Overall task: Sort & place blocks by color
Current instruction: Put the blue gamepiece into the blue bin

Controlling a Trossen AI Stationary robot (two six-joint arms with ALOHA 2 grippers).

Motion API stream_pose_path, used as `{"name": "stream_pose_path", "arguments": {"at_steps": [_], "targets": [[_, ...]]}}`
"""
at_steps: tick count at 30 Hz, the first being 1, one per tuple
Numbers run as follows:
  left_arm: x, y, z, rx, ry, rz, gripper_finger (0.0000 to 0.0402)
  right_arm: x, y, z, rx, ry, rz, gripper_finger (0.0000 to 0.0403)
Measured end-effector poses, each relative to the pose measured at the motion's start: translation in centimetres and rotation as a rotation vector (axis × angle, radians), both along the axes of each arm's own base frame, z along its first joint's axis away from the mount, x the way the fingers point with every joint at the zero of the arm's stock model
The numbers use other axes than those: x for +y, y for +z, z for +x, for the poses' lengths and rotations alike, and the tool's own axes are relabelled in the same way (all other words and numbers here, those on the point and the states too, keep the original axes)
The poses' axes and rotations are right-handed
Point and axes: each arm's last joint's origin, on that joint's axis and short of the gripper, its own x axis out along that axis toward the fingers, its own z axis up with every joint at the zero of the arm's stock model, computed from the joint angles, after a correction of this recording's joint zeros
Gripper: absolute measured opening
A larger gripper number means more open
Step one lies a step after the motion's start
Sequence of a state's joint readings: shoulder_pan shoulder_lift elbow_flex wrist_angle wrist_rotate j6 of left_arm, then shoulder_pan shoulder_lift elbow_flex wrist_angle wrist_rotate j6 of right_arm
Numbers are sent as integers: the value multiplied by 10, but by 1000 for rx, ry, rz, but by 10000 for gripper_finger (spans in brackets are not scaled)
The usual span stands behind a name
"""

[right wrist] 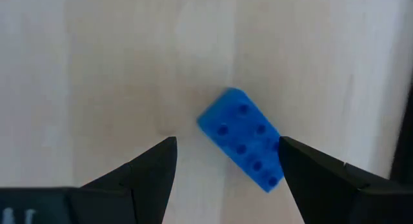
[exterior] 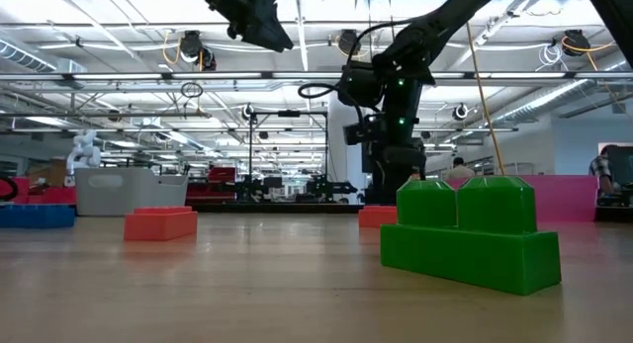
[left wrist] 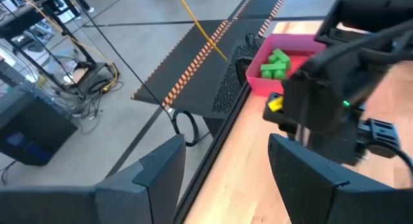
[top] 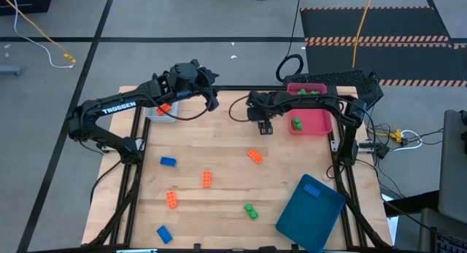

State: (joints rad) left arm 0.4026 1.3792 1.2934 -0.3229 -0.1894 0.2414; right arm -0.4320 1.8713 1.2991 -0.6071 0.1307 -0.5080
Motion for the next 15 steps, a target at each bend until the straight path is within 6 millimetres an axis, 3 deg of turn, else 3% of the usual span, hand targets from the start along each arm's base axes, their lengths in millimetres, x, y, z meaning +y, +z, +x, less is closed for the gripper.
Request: {"name": "stream_pose_path", "arguments": {"at_steps": [7,15], "targets": [[0,0,0,-2,2,-5,223,-10,-1,-3,-33,-94,24,263],[0,0,0,-3,4,-9,223,-9,-13,-4,-20,-152,168,263]]}}
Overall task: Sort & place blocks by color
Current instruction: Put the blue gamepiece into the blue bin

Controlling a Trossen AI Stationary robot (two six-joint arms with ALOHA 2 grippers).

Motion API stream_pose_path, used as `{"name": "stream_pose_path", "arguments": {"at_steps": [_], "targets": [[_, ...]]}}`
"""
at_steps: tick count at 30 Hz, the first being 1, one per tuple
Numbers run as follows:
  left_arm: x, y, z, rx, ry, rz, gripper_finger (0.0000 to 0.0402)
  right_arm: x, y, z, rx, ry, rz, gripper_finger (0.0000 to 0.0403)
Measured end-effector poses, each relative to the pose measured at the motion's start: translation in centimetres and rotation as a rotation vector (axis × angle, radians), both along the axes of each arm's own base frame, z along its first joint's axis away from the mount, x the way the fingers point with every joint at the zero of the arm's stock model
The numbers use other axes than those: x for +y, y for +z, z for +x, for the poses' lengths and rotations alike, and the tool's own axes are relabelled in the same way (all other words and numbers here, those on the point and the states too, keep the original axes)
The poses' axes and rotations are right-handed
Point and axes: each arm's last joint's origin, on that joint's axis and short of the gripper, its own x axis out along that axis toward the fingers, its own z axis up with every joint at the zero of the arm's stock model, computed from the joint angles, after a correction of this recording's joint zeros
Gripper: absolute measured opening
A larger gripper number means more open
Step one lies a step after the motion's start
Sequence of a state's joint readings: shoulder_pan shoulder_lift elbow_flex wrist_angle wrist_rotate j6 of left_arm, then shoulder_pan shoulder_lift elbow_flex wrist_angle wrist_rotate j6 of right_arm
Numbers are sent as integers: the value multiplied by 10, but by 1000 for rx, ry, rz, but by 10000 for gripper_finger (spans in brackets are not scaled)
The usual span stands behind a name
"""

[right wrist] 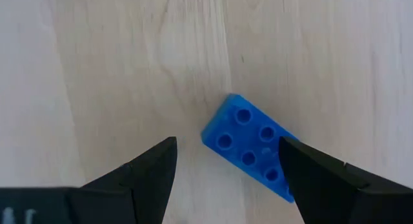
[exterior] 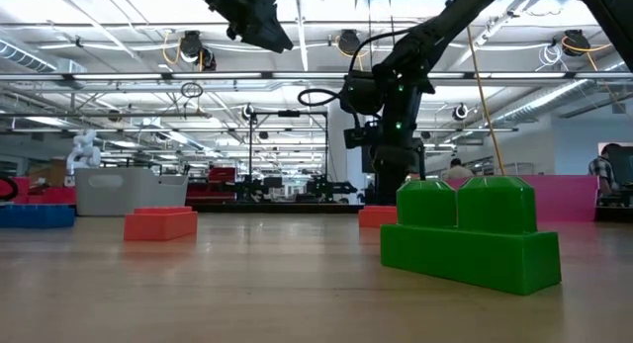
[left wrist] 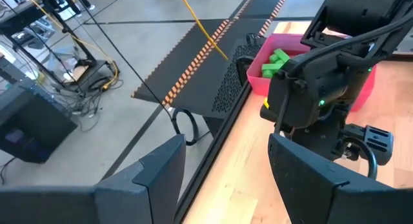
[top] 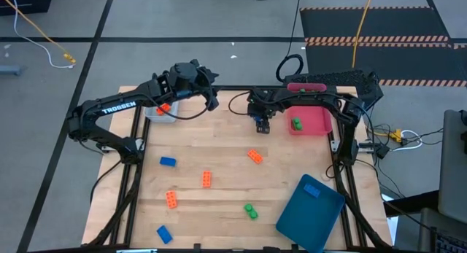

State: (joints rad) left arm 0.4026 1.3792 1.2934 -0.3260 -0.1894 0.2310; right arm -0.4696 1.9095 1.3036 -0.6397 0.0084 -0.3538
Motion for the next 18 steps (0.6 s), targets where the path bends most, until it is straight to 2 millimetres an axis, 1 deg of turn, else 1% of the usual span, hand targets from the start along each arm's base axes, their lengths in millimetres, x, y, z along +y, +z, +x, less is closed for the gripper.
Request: {"name": "stream_pose_path", "arguments": {"at_steps": [3,7,9,11,14,18], "targets": [[0,0,0,3,0,-1,223,10,0,-4,66,-14,45,263],[0,-2,-1,16,0,-7,223,31,10,-15,155,-44,155,263],[0,-2,-1,14,2,-11,223,42,16,-18,180,-42,179,263],[0,-2,-1,12,3,-13,223,52,28,-18,150,-20,160,263],[0,-2,-1,7,8,-23,223,63,50,-18,60,14,126,263],[0,-2,-1,3,11,-28,223,70,70,-21,-9,57,51,263]]}}
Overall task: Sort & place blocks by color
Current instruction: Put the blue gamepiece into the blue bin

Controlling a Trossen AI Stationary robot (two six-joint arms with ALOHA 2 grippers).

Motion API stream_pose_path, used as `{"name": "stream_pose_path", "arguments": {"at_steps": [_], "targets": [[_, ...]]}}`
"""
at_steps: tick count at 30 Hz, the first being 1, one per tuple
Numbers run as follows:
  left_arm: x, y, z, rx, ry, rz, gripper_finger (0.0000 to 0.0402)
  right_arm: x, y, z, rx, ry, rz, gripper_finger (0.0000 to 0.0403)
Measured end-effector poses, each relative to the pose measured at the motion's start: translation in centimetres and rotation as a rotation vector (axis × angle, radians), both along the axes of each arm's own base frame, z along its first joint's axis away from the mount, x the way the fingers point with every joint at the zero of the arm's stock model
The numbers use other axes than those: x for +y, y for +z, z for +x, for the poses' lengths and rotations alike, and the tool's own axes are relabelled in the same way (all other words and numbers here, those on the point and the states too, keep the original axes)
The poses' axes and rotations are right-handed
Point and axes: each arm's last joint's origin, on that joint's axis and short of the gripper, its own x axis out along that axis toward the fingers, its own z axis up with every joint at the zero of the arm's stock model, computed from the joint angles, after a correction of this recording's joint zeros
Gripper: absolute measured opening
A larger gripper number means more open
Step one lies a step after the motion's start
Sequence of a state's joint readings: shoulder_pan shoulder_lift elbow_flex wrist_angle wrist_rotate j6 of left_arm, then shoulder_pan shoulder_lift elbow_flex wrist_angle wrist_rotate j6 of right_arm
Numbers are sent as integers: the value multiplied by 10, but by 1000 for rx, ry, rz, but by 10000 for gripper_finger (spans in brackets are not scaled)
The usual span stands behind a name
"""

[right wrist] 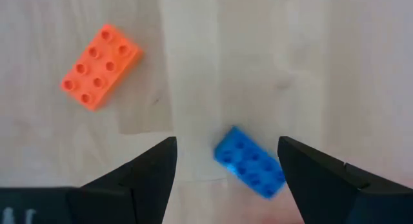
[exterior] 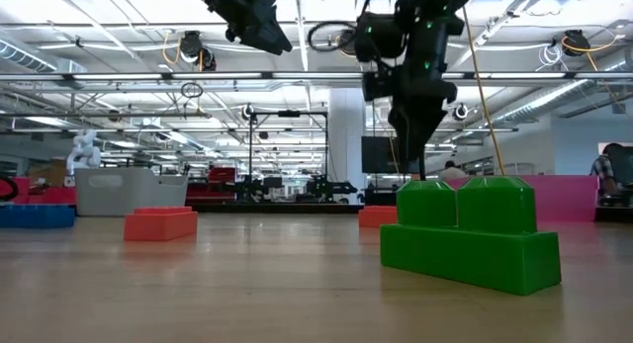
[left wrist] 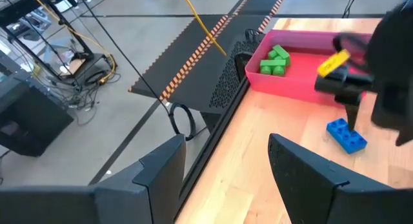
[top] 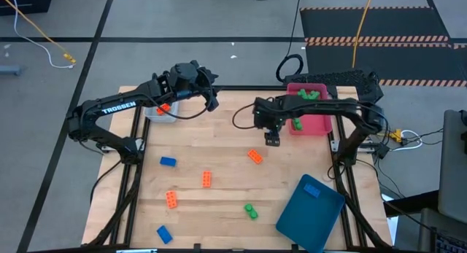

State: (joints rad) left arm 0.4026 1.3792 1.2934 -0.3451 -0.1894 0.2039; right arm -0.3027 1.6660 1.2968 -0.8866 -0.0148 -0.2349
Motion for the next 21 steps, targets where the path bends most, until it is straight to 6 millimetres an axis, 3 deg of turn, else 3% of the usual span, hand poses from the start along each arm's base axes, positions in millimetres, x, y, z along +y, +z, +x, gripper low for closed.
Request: {"name": "stream_pose_path", "arguments": {"at_steps": [3,12,21], "targets": [[0,0,0,-1,1,-1,223,-1,2,-3,9,30,-55,263],[0,0,0,3,0,-1,223,2,-43,-21,93,87,-60,263],[0,0,0,3,-1,0,223,0,-62,-24,28,128,-103,263]]}}
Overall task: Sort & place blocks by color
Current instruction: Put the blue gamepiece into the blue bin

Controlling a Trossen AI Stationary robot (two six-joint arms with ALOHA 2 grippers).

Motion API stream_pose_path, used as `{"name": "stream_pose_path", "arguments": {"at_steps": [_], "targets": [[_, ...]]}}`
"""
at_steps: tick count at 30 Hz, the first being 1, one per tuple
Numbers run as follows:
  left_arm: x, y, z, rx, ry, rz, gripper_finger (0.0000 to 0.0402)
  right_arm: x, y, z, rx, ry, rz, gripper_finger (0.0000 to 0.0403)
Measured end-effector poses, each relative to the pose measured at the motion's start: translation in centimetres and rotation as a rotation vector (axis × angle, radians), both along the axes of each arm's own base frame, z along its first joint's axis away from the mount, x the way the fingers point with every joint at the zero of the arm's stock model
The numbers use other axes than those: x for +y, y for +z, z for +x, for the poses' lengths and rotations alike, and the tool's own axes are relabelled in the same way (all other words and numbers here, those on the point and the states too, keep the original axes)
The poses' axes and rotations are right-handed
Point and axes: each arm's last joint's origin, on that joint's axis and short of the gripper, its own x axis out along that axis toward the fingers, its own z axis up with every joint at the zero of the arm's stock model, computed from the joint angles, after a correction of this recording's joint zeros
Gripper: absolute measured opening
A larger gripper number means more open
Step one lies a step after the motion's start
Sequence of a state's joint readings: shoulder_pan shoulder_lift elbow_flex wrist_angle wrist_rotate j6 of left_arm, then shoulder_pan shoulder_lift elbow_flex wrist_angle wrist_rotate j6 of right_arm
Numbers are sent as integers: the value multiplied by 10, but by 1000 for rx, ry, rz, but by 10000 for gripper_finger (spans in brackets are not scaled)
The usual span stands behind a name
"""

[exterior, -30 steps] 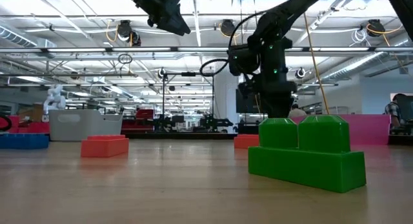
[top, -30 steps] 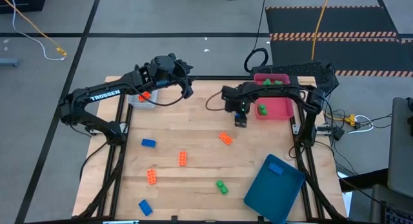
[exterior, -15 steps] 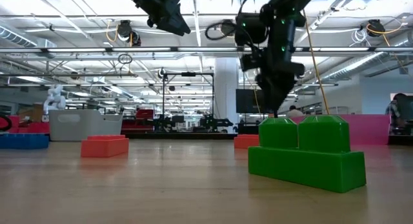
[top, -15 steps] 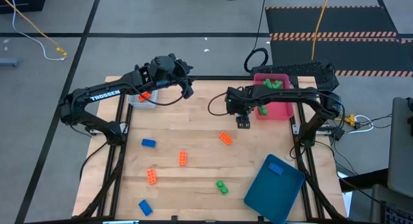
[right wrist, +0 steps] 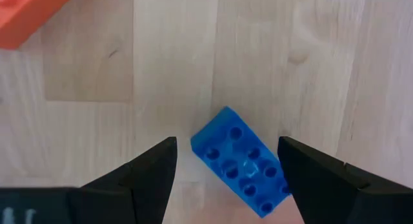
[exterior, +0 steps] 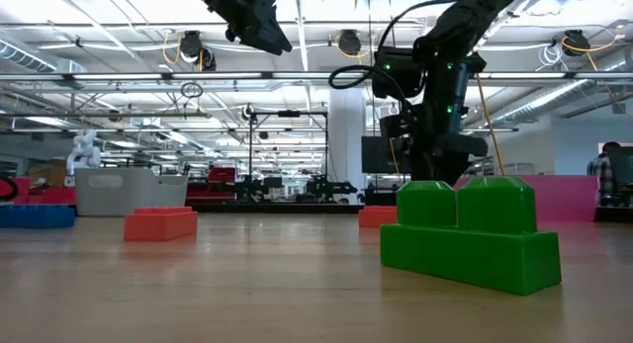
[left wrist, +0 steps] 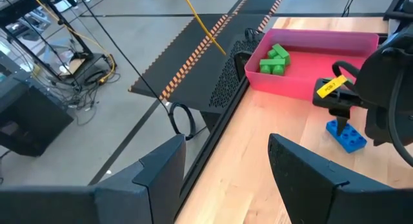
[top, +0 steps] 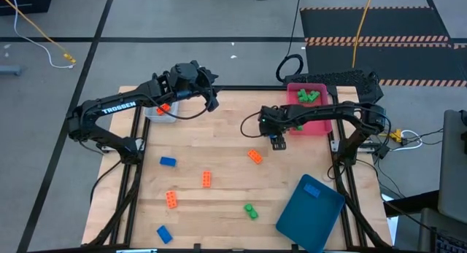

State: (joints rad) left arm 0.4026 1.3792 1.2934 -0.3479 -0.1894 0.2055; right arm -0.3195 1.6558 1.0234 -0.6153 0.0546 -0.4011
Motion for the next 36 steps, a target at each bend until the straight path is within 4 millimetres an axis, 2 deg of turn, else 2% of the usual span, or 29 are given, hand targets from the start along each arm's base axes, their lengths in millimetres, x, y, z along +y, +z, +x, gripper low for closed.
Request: {"name": "stream_pose_path", "arguments": {"at_steps": [10,20,24,28,32,36], "targets": [[0,0,0,-2,1,-2,223,-11,-18,-20,57,-47,16,263],[0,0,0,-1,0,0,223,-8,-21,-20,36,-133,30,258],[0,0,0,-1,1,0,223,-2,-21,-18,40,-143,39,216],[0,0,0,-1,0,0,223,6,-21,-16,47,-125,48,133],[0,0,0,-1,0,0,223,16,-16,-17,89,-117,66,130],[0,0,0,8,-6,12,223,28,15,-17,64,-129,69,130]]}}
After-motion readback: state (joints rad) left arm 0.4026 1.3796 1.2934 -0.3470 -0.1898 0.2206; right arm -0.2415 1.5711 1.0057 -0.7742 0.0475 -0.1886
